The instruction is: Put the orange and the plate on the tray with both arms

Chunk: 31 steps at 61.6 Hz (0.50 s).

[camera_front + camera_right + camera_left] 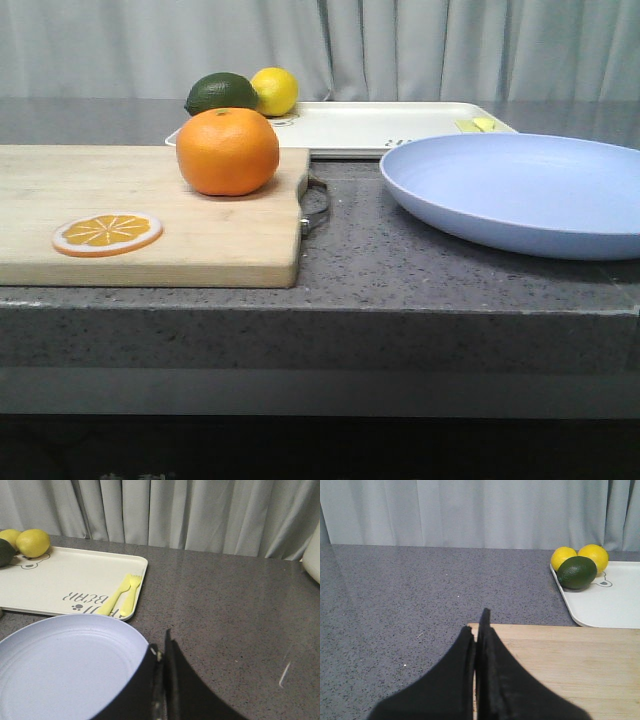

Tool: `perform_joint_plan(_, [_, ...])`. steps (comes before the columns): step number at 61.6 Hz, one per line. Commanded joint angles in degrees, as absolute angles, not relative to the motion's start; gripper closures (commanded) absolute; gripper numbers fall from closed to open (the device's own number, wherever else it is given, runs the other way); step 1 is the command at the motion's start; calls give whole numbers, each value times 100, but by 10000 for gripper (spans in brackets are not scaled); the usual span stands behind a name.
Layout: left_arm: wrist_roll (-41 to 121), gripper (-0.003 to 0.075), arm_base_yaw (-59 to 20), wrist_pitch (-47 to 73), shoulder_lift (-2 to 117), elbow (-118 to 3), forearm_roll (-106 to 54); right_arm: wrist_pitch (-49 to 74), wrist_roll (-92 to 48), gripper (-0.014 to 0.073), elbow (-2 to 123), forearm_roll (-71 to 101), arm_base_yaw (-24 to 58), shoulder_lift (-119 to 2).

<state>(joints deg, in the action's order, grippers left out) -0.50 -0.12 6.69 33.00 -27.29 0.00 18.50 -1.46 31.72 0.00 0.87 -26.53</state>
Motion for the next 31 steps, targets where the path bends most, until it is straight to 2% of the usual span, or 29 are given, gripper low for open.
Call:
perform_joint_plan(1, [-78, 727, -19, 161, 3343, -2949, 0, 1376, -149, 503, 3380, 0, 66, -2722])
perform_joint_plan(6, [-78, 641, -19, 161, 3343, -2949, 0, 1364, -149, 307, 3380, 0, 66, -2722])
perform_joint_plan(9, [-78, 545, -19, 161, 3343, -2939, 0, 1364, -149, 194, 3380, 0, 66, -2722])
perform_joint_plan(14, [-78, 314, -19, 161, 3343, -2939, -35, 1364, -149, 36, 3380, 0, 66, -2722])
perform_joint_plan(18, [-78, 105, -19, 137, 3343, -2939, -45, 1364, -149, -19, 3380, 0, 66, -2722])
perform_joint_plan(21, [-78, 13, -19, 113, 3343, -2939, -45, 1364, -149, -8, 3380, 0, 66, -2722])
perform_joint_plan(31, [-78, 79, -19, 99, 3343, -2939, -45, 1358, -149, -7, 3380, 0, 66, -2722])
